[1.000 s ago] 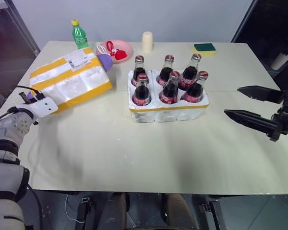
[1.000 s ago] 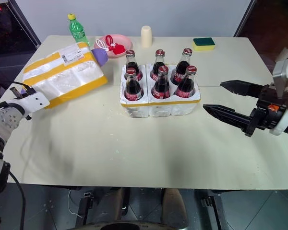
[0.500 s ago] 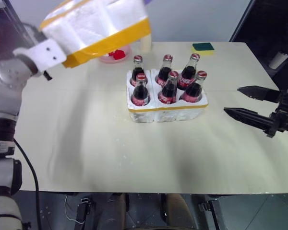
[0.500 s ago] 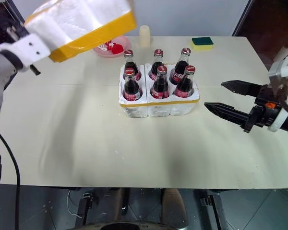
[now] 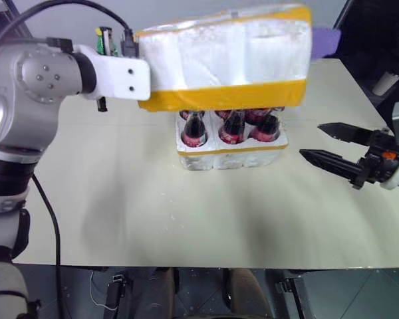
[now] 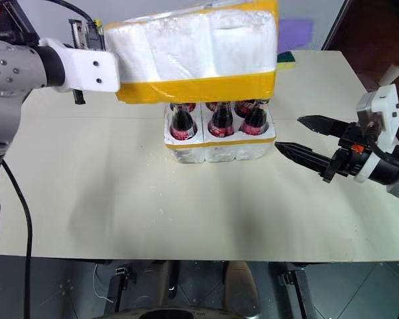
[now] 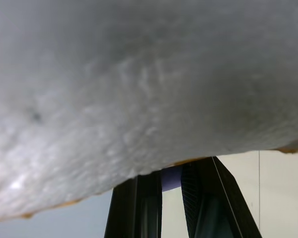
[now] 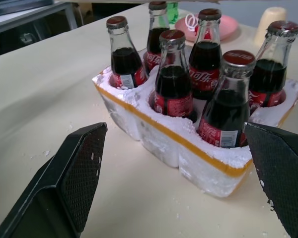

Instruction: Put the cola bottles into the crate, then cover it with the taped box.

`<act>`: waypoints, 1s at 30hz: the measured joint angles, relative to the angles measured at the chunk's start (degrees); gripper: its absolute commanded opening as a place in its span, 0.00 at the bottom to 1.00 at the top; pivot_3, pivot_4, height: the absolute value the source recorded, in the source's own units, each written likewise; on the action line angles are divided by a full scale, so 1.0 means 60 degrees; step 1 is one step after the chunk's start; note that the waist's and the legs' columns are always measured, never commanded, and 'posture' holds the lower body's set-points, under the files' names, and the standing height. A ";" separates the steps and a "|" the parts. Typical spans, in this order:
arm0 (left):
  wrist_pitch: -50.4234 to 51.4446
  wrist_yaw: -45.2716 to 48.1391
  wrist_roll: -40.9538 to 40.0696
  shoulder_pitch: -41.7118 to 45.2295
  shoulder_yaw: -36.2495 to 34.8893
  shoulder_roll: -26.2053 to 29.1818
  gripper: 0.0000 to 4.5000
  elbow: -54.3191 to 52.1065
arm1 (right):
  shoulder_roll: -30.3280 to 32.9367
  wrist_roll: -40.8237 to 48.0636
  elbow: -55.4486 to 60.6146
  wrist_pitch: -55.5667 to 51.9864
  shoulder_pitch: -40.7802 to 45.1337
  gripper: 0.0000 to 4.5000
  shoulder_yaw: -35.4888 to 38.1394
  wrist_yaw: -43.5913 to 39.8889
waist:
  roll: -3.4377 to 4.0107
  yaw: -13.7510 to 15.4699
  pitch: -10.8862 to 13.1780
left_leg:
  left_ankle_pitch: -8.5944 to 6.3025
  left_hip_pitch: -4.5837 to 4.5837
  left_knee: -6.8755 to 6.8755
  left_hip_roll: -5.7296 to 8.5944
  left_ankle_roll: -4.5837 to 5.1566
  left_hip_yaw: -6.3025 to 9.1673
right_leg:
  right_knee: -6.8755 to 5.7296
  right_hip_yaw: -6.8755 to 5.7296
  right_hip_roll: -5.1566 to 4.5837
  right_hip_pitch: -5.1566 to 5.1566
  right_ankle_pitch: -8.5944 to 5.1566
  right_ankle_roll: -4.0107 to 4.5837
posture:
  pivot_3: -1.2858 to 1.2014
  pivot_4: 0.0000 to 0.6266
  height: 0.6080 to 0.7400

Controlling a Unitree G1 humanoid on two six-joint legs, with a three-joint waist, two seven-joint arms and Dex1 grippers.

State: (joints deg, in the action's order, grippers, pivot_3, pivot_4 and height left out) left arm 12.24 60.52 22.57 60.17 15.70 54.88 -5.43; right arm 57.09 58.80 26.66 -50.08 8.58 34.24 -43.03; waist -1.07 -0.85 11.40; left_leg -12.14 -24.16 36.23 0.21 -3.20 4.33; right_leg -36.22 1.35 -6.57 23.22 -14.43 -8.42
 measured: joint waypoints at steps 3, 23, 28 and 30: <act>-0.0175 -0.0098 0.0480 0.0209 0.0305 -0.0387 0.01 0.0149 | -0.0184 -0.0009 0.0011 0.0103 0.0086 1.00 -0.0029 0.0113 | -0.0001 0.0043 0.0000 | 0.0000 -0.0001 0.0004 0.0001 0.0000 0.0001 | 0.0006 -0.0001 0.0000 -0.0008 0.0000 -0.0001 | 0.52 0.24 0.99; -0.0690 0.0312 0.1609 0.0463 0.0813 -0.1308 0.67 0.0471 | -0.0768 -0.0036 0.0216 0.0531 -0.0072 1.00 -0.0251 0.0633 | -0.0001 0.0021 0.0000 | 0.0000 -0.0002 0.0001 0.0000 0.0001 0.0004 | 0.0002 -0.0001 0.0001 -0.0001 -0.0001 -0.0002 | 0.52 0.24 0.99; -0.0697 0.0523 0.1360 0.0226 0.0552 -0.1090 0.78 0.0085 | -0.0821 -0.0046 0.0215 0.0632 -0.0078 1.00 -0.0347 0.0700 | -0.0001 -0.0008 0.0000 | 0.0000 -0.0001 -0.0001 0.0000 0.0001 0.0005 | 0.0001 0.0000 0.0001 0.0000 -0.0001 -0.0002 | 0.52 0.24 0.99; -0.0557 0.0648 0.1188 0.0030 0.0341 -0.0941 0.78 -0.0126 | -0.0821 -0.0055 0.0212 0.0683 -0.0079 1.00 -0.0354 0.0721 | 0.0000 -0.0016 0.0000 | 0.0000 0.0001 -0.0002 0.0000 0.0001 0.0005 | -0.0001 -0.0001 0.0001 0.0000 -0.0001 -0.0002 | 0.52 0.24 0.99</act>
State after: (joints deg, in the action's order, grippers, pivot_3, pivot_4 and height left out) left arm 8.90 64.41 29.69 60.35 17.75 49.24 -6.19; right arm 52.17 58.47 27.93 -45.98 8.10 32.11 -38.71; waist -1.07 -0.95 11.40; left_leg -12.14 -24.15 36.22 0.21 -3.20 4.37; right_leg -36.22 1.34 -6.56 23.22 -14.43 -8.43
